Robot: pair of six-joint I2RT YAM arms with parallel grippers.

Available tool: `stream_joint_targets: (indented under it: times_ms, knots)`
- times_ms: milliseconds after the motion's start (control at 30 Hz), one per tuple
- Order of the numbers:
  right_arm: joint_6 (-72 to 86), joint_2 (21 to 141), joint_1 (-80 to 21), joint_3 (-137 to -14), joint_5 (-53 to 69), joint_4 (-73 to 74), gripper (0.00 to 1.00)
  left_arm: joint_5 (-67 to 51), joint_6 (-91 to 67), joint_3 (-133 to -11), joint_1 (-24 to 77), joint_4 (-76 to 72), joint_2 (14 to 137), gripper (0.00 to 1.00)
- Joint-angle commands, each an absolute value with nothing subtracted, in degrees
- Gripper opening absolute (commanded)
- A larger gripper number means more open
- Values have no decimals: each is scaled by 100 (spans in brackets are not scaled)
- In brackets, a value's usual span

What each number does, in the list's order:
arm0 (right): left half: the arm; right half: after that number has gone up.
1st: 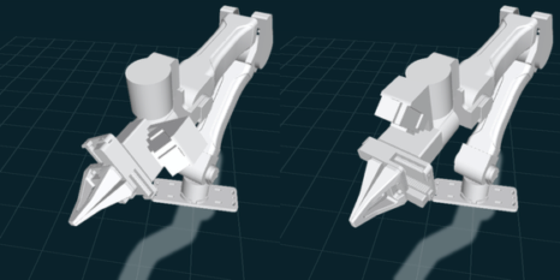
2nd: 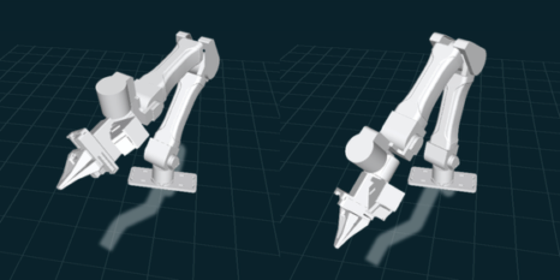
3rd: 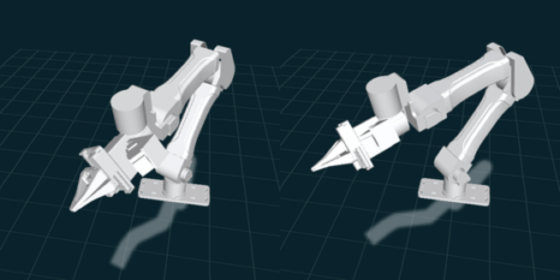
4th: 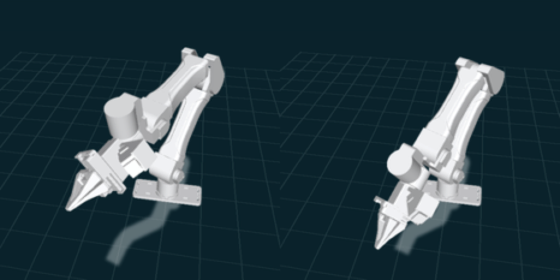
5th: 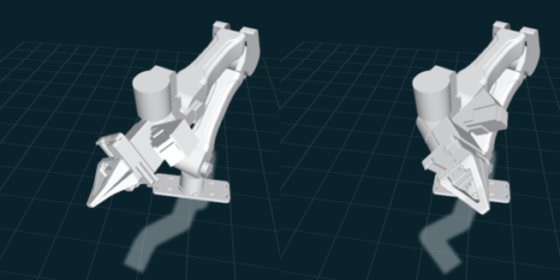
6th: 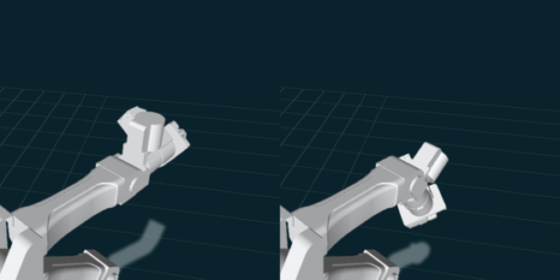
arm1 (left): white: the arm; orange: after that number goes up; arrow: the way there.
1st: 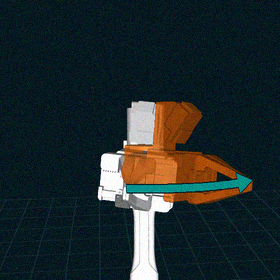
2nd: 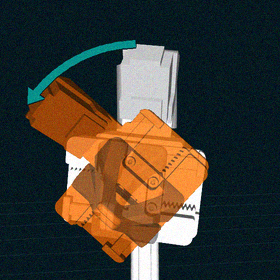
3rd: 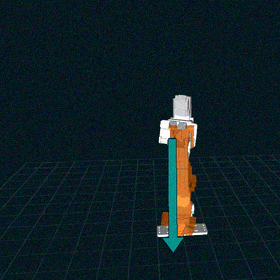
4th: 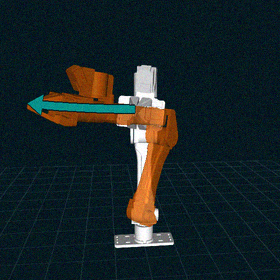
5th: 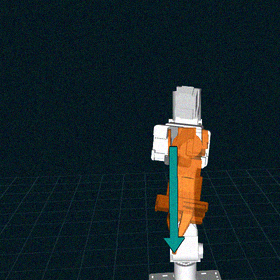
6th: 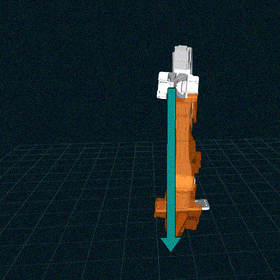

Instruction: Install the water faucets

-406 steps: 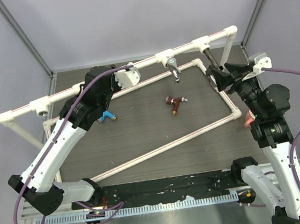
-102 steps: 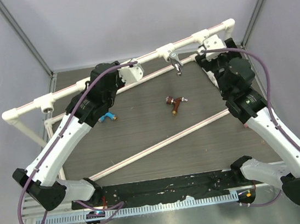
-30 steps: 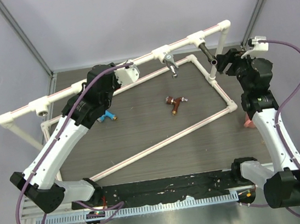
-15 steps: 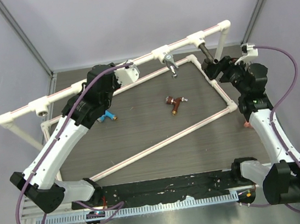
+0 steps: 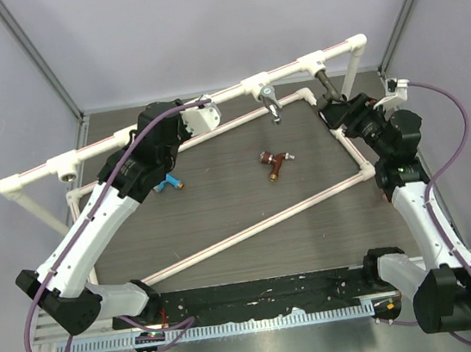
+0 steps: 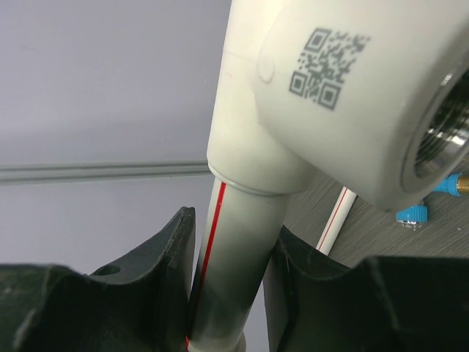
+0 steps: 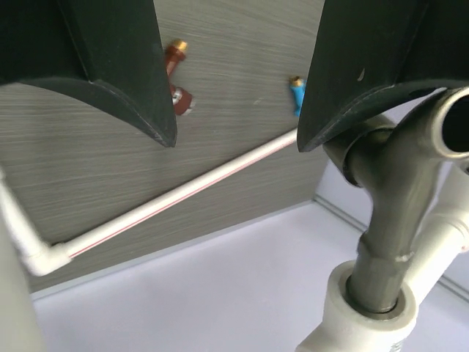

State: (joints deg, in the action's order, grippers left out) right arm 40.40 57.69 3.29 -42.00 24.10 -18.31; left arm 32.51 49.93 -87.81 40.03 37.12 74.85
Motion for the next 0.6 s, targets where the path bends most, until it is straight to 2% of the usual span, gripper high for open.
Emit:
stream_joint_targets:
  times_ms: [0, 100, 300, 467, 567]
  knots:
    - [2466, 5046, 229, -4982, 1541, -715, 73, 2979, 4157, -8754, 4201, 3410, 7427, 0]
    - [1516, 4756, 211, -5141, 574, 480, 73, 2988, 4166, -8745, 4192, 3401, 7444, 0]
    - [46, 4316, -200, -5528, -596, 1300, 73, 2988, 4175, -8745, 4201, 3393, 7471, 0]
    - [-1343, 4052, -719, -5949, -993, 1564, 74, 2988, 4166, -8745, 4192, 3401, 7444, 0]
    - [-2062, 3999, -992, -6344, -722, 1836, 74, 2988, 4166, -8736, 4192, 3393, 7453, 0]
